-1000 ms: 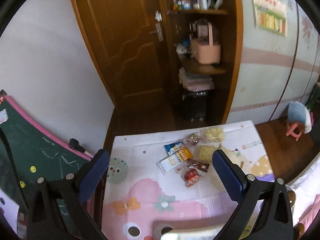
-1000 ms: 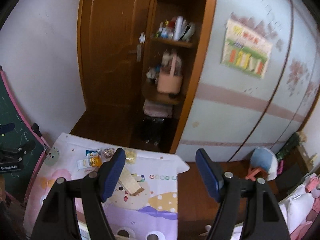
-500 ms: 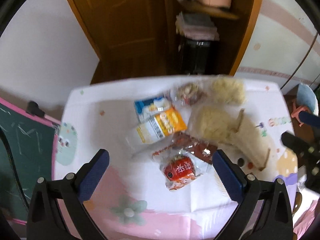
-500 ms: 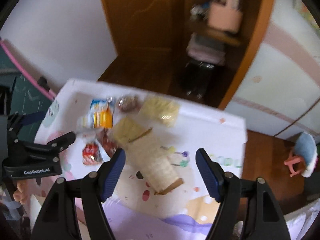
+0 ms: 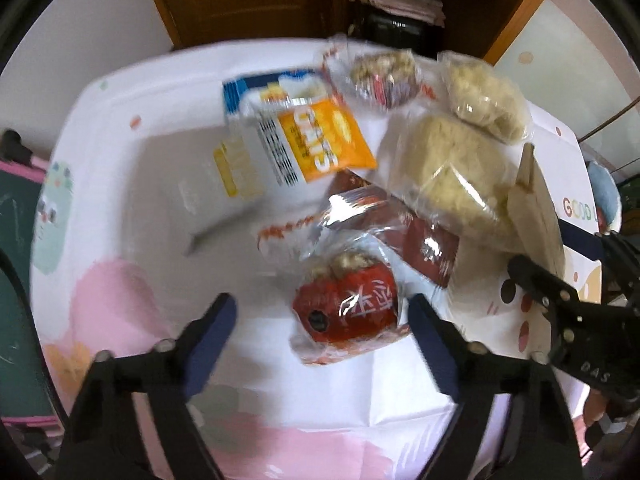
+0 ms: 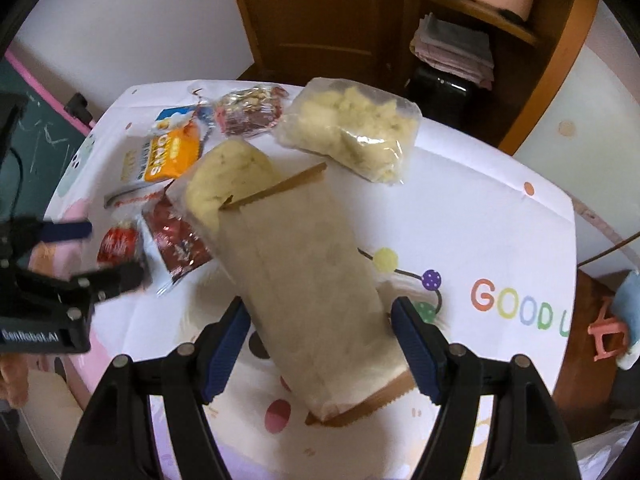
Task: Organize snacks
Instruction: 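Grasp the red-wrapped pastry with left tool while right tool grasps the brown paper bag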
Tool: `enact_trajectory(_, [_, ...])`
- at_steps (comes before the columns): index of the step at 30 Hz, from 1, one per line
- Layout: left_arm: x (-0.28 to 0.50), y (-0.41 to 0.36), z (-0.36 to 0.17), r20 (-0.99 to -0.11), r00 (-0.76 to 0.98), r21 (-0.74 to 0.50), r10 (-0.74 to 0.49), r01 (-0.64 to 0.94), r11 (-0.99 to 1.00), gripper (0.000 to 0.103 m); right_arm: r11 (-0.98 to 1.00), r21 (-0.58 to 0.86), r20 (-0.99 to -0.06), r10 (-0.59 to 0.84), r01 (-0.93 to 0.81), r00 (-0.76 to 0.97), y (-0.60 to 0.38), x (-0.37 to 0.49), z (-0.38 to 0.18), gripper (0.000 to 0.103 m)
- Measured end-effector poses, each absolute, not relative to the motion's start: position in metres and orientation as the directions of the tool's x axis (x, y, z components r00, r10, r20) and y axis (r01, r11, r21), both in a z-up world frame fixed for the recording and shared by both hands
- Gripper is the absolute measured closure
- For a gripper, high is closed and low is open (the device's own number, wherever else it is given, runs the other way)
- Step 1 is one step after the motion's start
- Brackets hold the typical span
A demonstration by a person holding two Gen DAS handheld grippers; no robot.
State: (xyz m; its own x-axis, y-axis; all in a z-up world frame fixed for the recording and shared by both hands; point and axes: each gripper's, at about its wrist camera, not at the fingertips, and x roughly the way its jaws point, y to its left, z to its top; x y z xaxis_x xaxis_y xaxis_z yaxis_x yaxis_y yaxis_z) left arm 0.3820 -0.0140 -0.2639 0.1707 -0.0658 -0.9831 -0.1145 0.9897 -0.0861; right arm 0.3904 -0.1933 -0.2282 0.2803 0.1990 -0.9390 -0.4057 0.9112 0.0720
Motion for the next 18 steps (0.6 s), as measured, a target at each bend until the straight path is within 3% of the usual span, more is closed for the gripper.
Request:
enact_trajectory(4, [0.377,-0.016,-0.267,-0.981,0.181,-0.089,-0.07,-0.098,0.991,0.048,0.915,0.069,-0.937,0.197,-0.399,0.29,-0.195,0.391,-0.232,0.032])
enact_trajectory(5, [0.374,-0.016,-0.267,-0.981,0.181,-0.092,-0.074,-0.093,0.991,0.055,0.914,0.066,-0.937,0.195,-0.401,0.29,-0.195,0.389,-0.233,0.036])
enact_trajectory(7, [0.37,-0.015,-0.267,-0.98,0.176,-0.11,-0.091,-0.096,0.989,0.056,0.914,0.069,-0.937,0.197,-0.401,0.288,-0.196,0.385,-0.231,0.044])
enact_trajectory(14, [0.347,-0.001,-0.25,-0.978,0.198,-0.082,-0.061,-0.102,0.991,0.057,0.923,0.068,-0.923,0.202,-0.38,0.327,-0.204,0.363,-0.213,0.05])
enact_trajectory(16, [0.341,0.002,-0.238,-0.976,0.21,-0.084,-0.061,-0.101,0.991,0.057,0.925,0.081,-0.913,0.219,-0.371,0.345,-0.208,0.355,-0.199,0.058])
enact_trajectory(17, [0.338,0.004,-0.23,-0.974,0.219,-0.081,-0.058,-0.097,0.992,0.057,0.926,0.084,-0.909,0.222,-0.367,0.352,-0.209,0.351,-0.191,0.09])
enact_trajectory(18, [0.334,0.006,-0.22,-0.972,0.231,-0.078,-0.055,-0.092,0.993,0.057,0.931,0.095,-0.914,0.222,-0.352,0.34,-0.211,0.348,-0.185,0.091])
